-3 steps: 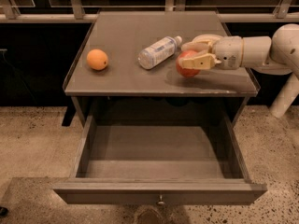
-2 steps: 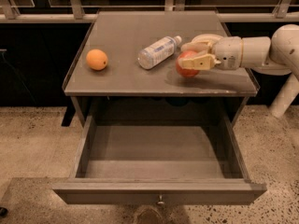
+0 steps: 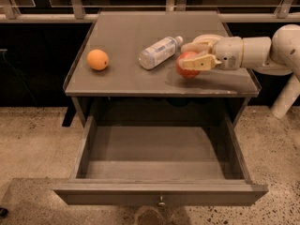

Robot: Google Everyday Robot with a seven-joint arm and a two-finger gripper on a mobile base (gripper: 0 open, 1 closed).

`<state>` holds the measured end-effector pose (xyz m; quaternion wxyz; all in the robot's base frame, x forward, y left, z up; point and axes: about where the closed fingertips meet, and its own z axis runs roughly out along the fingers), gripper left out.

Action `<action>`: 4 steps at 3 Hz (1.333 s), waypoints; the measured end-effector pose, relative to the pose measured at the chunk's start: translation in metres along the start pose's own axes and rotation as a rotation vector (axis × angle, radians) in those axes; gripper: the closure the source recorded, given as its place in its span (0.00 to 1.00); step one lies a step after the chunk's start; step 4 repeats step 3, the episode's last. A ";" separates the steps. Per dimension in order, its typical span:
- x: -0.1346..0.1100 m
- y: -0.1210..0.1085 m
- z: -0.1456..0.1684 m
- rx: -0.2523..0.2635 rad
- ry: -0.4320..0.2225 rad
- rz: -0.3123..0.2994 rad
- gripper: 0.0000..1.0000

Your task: Pick apple from top drawer and place on counter

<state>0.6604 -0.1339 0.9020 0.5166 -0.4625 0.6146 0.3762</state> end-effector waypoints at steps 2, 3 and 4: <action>0.000 0.000 0.000 0.000 0.000 0.000 0.00; 0.000 0.000 0.000 0.000 0.000 0.000 0.00; 0.000 0.000 0.000 0.000 0.000 0.000 0.00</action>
Offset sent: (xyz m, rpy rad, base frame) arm 0.0000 0.0000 0.0000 0.0000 0.0000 0.0000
